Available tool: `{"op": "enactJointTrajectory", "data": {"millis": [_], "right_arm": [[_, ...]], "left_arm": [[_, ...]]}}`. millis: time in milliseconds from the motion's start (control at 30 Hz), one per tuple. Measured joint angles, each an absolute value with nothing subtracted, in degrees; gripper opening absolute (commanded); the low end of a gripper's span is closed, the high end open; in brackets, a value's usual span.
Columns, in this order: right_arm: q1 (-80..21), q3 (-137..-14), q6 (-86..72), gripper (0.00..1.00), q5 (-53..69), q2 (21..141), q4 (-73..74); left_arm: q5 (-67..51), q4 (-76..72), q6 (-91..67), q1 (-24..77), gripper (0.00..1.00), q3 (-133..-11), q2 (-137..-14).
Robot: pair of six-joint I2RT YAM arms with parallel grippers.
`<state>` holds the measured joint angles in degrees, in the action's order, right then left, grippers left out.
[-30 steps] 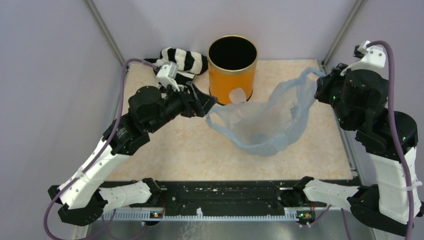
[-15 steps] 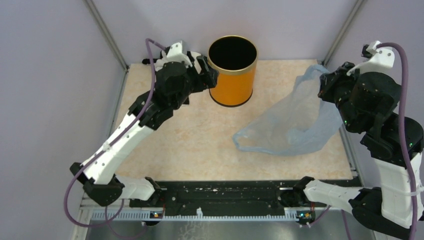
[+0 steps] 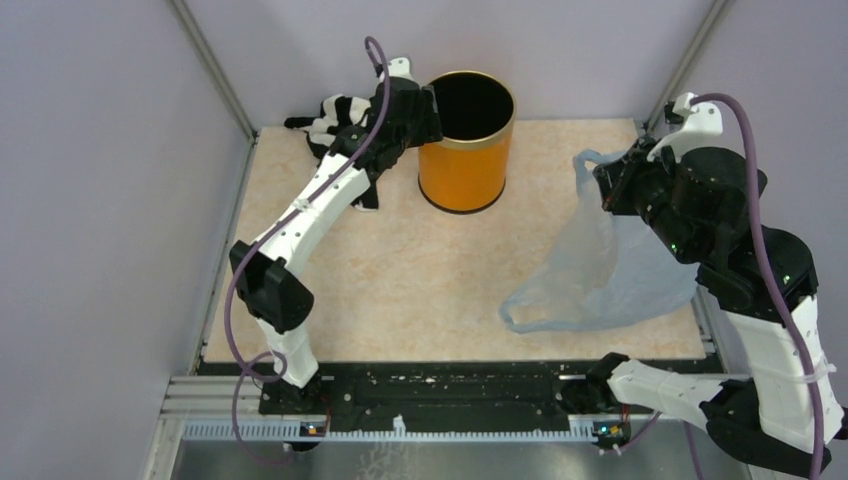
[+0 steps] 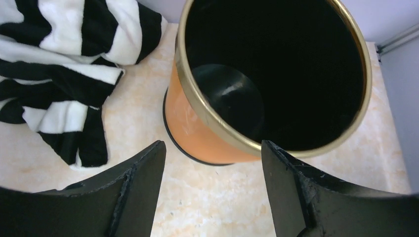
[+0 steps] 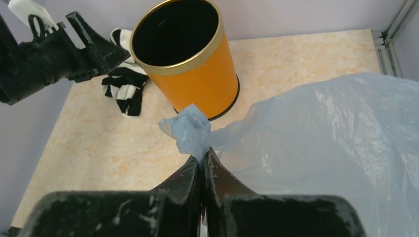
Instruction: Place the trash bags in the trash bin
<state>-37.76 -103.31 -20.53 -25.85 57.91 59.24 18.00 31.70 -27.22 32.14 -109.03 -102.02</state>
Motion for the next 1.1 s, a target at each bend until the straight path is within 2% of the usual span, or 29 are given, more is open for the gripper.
{"op": "enactJointTrajectory", "data": {"millis": [267, 467, 633, 733, 900, 1100], "right_arm": [[-37.8, -102.8, -19.4, 0.0, -22.5, 59.2, 59.2], [-37.8, -102.0, -19.0, 0.0, -21.0, 59.4, 59.1], [-37.8, -101.6, -18.1, 0.0, -20.3, 59.7, 59.1], [-37.8, -101.6, -17.5, 0.0, -20.3, 59.9, 59.2], [-37.8, -103.3, -16.7, 0.0, -20.3, 61.6, 59.3], [-37.8, -108.5, -16.5, 0.0, -19.4, 63.9, 60.0]], "left_arm": [[21.9, 32.9, -22.7, 31.2, 0.68, -120.2, -111.8], [22.6, 34.4, -20.1, 30.9, 0.55, -124.8, -119.1], [23.4, 35.3, -18.7, 30.9, 0.35, -129.9, -123.2], [23.3, 35.5, -18.2, 30.8, 0.18, -130.4, -123.4], [21.1, 37.8, -14.7, 30.9, 0.0, -131.1, -123.1], [20.1, 40.7, -14.3, 31.2, 0.0, -131.2, -122.2]]}}
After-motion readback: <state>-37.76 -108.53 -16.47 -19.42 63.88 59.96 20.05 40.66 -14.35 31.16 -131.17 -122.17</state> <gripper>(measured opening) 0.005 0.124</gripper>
